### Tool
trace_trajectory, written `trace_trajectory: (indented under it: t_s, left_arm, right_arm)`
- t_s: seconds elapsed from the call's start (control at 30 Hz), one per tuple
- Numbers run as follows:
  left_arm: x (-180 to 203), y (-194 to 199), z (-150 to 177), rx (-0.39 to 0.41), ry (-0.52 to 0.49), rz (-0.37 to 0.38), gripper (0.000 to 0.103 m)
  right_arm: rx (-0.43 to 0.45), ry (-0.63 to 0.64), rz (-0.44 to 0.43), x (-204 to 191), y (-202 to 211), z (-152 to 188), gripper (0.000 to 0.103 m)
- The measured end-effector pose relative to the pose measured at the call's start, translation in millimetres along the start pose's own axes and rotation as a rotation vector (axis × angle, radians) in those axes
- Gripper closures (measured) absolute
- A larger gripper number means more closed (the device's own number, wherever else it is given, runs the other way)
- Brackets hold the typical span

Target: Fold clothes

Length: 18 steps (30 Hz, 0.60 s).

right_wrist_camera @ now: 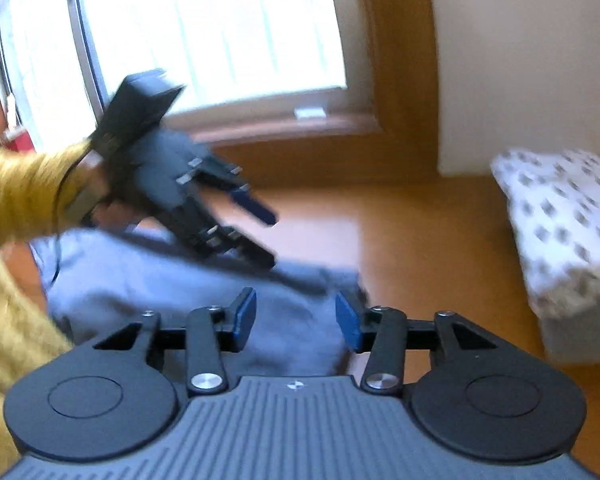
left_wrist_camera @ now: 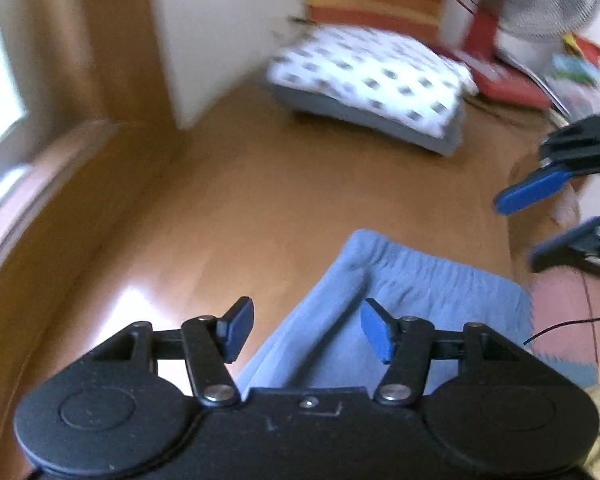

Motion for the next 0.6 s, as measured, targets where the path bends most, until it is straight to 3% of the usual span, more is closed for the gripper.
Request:
trace_trajectory:
  t_s: [0.13,0.23,0.43,0.57,0.6]
  left_arm:
    - [-20,47,52,0.027,0.193,-0.095,0.046]
    - [-19,66,89,0.025,0.303,-0.127,0.046]
    - [7,58,114,0.068,0.429,-0.042,0.046]
    - [22,40,122,0.035,0.43,-0.016,0.046]
    - [25,35,123,0.024,0.432,-0.011,0.046]
  right_arm:
    - [-0.065,-0.037,-0.119,-20,-64,-5,0.064]
    - [-0.151,0.004,-0.204,-43,-113,-4,0.065]
    - [-0.271,0.059,-0.382,-82,-167,-15,0.065]
    - [-0.277,0.034,-0.285,-73,-193,-23,0.065]
    - [-0.275,0.014,-0.257,-68,-197,-26,0.072]
Point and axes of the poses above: each gripper's, at about its wrist camera, not at the fingertips, and y roughly against the way its jaws point, x to its right, z to its underside, the point moved 8 cm from there along -y, roughly the way its jaws point, and after that the axes turned 5 degrees about z, right-handed, at the moved point
